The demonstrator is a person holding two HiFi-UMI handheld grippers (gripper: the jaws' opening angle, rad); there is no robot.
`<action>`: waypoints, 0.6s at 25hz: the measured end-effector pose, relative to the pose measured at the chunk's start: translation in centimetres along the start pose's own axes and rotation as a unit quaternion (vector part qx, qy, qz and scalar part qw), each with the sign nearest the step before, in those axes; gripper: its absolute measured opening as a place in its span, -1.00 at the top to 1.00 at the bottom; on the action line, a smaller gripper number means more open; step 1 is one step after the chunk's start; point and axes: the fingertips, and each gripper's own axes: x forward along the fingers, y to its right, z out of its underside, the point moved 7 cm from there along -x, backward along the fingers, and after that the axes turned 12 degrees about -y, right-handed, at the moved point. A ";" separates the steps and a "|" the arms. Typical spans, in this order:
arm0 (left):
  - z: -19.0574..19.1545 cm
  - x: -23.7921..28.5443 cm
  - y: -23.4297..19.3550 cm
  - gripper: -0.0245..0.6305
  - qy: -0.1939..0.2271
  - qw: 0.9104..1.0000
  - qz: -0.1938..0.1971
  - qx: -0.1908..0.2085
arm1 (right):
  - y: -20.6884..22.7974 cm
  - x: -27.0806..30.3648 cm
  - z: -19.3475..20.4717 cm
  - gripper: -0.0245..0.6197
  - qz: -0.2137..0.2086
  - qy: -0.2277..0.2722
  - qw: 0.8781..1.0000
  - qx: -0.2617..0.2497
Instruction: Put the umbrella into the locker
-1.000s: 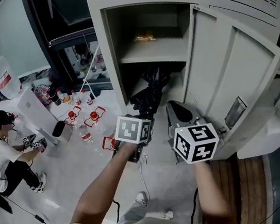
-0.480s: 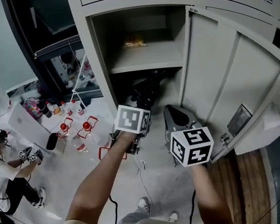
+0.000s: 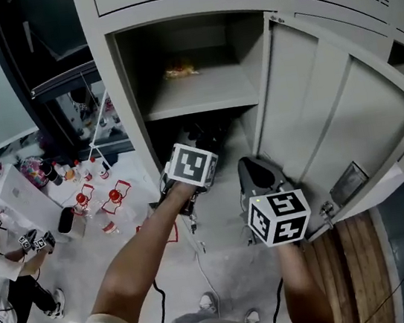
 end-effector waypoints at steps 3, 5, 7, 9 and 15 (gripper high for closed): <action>-0.7 0.8 -0.9 0.51 -0.002 1.000 -0.014 0.007 | 0.2 0.7 0.2 0.95 0.004 0.000 1.000 0.003; -1.3 1.2 -1.6 0.51 0.000 0.999 -0.031 0.018 | 0.2 1.2 0.2 0.95 0.005 0.001 1.000 0.004; -1.6 1.7 -2.1 0.51 -0.003 0.999 -0.036 0.023 | 0.1 1.7 0.2 0.95 0.005 0.001 1.000 0.006; -1.8 2.2 -2.4 0.51 -0.008 0.999 -0.037 0.025 | 0.1 2.2 0.3 0.95 0.005 0.002 1.000 0.006; -1.8 4.8 -3.0 0.50 -0.045 0.999 -0.027 0.012 | 0.7 3.1 0.4 0.95 0.013 -0.002 1.000 -0.001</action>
